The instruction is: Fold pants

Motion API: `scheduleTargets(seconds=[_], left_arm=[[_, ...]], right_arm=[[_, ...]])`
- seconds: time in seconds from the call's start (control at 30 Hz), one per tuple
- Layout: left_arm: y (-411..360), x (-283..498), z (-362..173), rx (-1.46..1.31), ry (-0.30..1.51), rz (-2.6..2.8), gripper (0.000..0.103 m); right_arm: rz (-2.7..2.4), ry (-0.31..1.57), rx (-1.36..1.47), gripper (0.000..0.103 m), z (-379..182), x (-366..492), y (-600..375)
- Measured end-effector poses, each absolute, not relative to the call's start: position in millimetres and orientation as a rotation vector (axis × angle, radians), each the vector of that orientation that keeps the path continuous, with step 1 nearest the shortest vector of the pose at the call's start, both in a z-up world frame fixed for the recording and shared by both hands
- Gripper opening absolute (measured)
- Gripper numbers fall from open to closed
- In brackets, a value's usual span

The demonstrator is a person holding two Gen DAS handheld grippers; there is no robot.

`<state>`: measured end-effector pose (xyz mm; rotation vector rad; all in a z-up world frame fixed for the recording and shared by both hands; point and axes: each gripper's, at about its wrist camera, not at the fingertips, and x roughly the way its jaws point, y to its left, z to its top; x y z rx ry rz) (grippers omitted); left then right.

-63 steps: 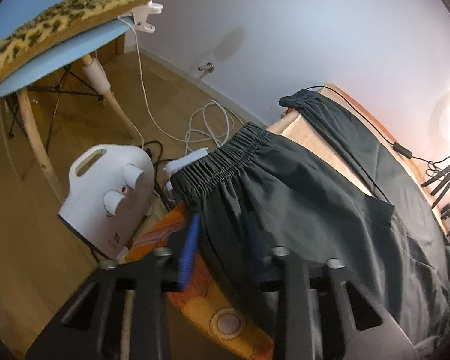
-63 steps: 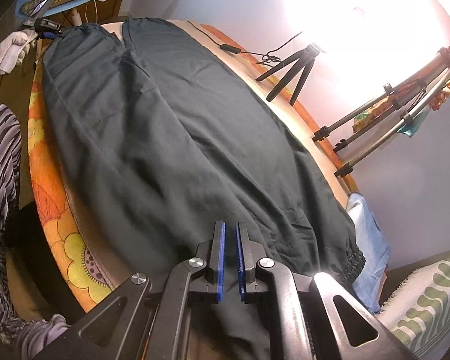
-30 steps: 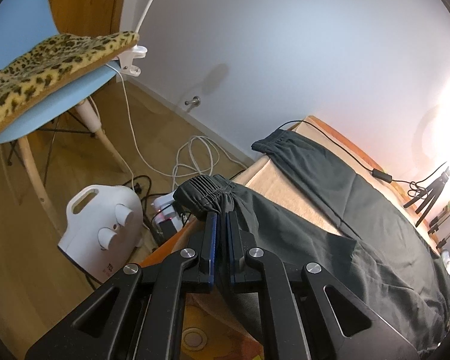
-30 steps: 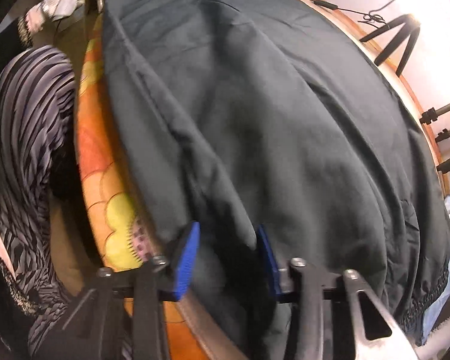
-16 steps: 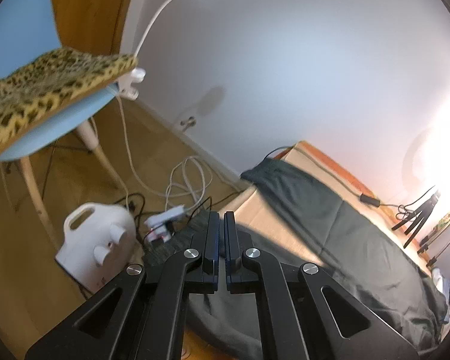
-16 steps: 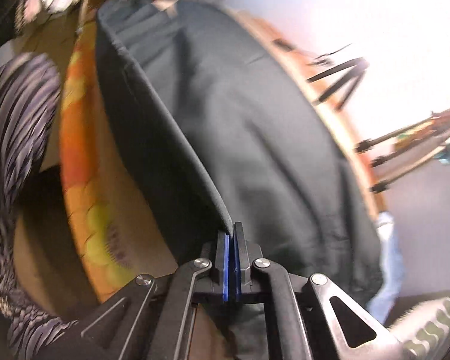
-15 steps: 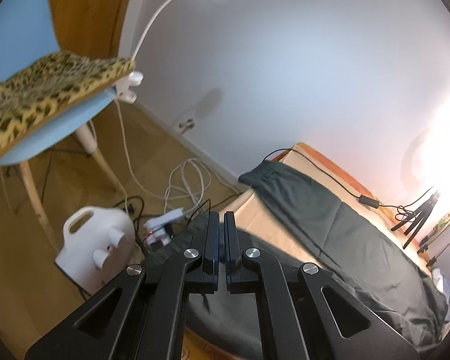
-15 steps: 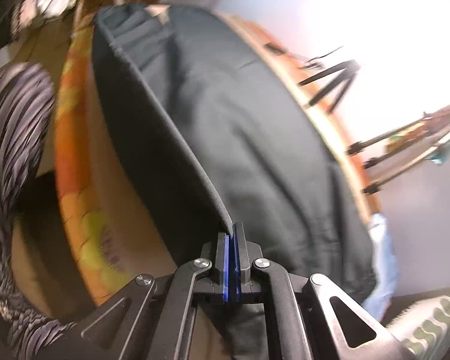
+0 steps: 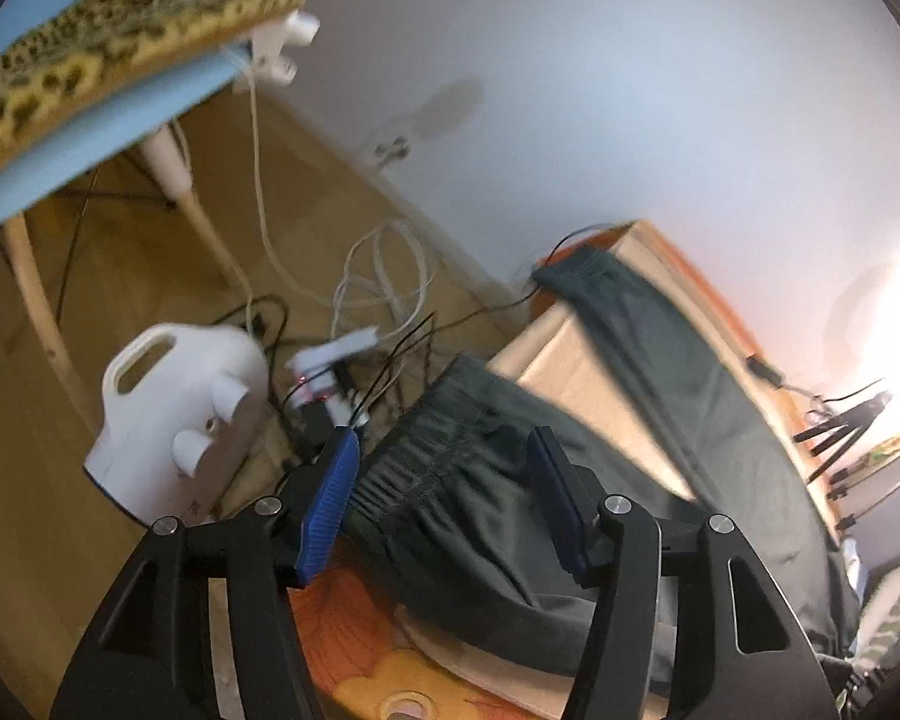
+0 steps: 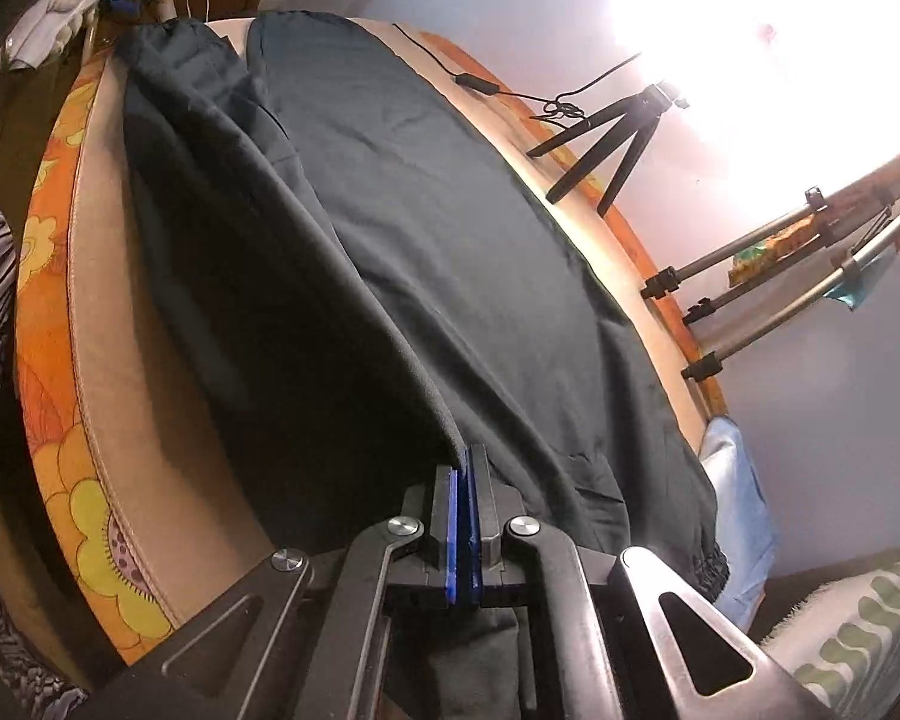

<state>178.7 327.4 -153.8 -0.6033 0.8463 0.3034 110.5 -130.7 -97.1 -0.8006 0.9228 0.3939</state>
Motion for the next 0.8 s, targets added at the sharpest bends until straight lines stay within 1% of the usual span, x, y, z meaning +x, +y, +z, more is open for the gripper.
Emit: scheduleTargets(seconds=[0.23, 0.4, 0.43, 0.5, 0.53, 0.63, 0.67, 0.7, 0.8], left_arm=[[342.8, 185.0, -192.3, -0.72, 0.925, 0.352, 0.059], [340.6, 185.2, -197.0, -0.752, 0.901, 0.333, 0.058], [338.7, 185.2, -195.8, -0.743, 0.891, 0.339, 0.055], [334.4, 186.5, -193.5, -0.718, 0.879, 0.347, 0.043], [333.4, 186.7, -191.6, -0.704, 0.873, 0.353, 0.04], [329.0, 185.6, -181.2, -0.662, 0.834, 0.372, 0.024], [328.1, 185.3, -177.0, -0.652, 0.821, 0.371, 0.016], [326.8, 185.3, -172.7, -0.642, 0.813, 0.372, 0.009], [322.7, 185.2, -153.3, -0.605, 0.764, 0.371, 0.009]], right_arm=[[0.415, 0.939, -0.805, 0.0, -108.4, 120.4, -128.0], [0.411, 0.951, -0.789, 0.0, -110.5, 124.1, -130.8], [0.41, 0.949, -0.789, 0.0, -110.0, 124.0, -130.3], [0.41, 0.946, -0.788, 0.0, -108.1, 122.9, -129.3], [0.41, 0.943, -0.791, 0.0, -107.2, 121.9, -128.7], [0.407, 0.936, -0.793, 0.0, -104.4, 118.5, -128.4], [0.407, 0.934, -0.792, 0.0, -103.1, 117.3, -128.3], [0.406, 0.932, -0.794, 0.0, -101.7, 115.8, -127.9], [0.391, 0.909, -0.809, 0.0, -95.6, 112.5, -127.7]])
